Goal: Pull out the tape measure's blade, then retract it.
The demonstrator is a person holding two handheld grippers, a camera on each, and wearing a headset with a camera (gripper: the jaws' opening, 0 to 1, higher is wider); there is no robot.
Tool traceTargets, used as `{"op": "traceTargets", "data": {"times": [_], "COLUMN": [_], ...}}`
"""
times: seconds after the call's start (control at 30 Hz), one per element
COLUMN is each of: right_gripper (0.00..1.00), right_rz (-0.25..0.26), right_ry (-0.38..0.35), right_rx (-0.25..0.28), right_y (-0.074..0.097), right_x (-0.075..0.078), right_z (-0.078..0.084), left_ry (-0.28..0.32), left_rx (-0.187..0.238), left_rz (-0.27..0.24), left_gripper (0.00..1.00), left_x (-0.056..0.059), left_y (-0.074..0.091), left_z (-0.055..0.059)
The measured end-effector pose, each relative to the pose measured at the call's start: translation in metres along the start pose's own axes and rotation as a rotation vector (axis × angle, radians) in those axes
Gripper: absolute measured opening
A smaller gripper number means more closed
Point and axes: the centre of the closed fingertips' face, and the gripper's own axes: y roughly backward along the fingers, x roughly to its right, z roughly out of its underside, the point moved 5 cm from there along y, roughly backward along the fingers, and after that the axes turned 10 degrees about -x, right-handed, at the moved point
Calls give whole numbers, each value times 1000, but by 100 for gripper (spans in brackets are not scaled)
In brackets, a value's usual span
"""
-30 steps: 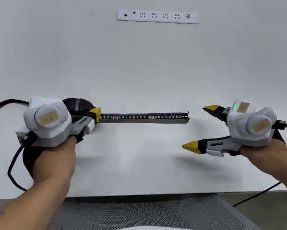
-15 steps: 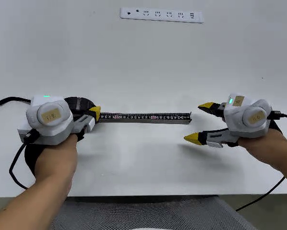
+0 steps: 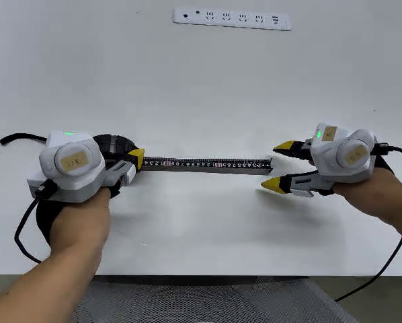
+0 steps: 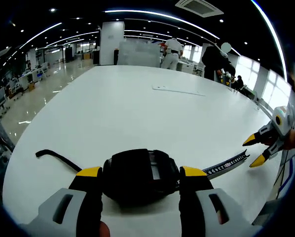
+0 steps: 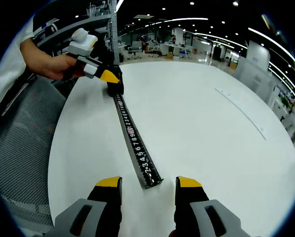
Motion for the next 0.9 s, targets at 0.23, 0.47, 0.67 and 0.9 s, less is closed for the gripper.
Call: {"op": "traceTargets", "data": {"times": [0.23, 0.47, 0.67, 0.9], "right_gripper": [27, 20, 13, 12], "right_rz": [-27, -38, -55, -76], "right_ry": [52, 91, 124, 135], "right_rx": [-30, -51, -55, -55], "right_y": [-6, -9, -11, -12], "right_x": [3, 7, 8, 9], "right_z": [2, 3, 4, 3], "left_ry": [1, 2, 2, 1], "left_rx": [-6, -6, -7, -10], "left_rz": [2, 2, 2, 3], "left_gripper": [58, 58, 58, 58], "left_x": [-1, -1, 0, 0], "left_y": [0, 0, 0, 0], "left_z": [0, 0, 0, 0]}}
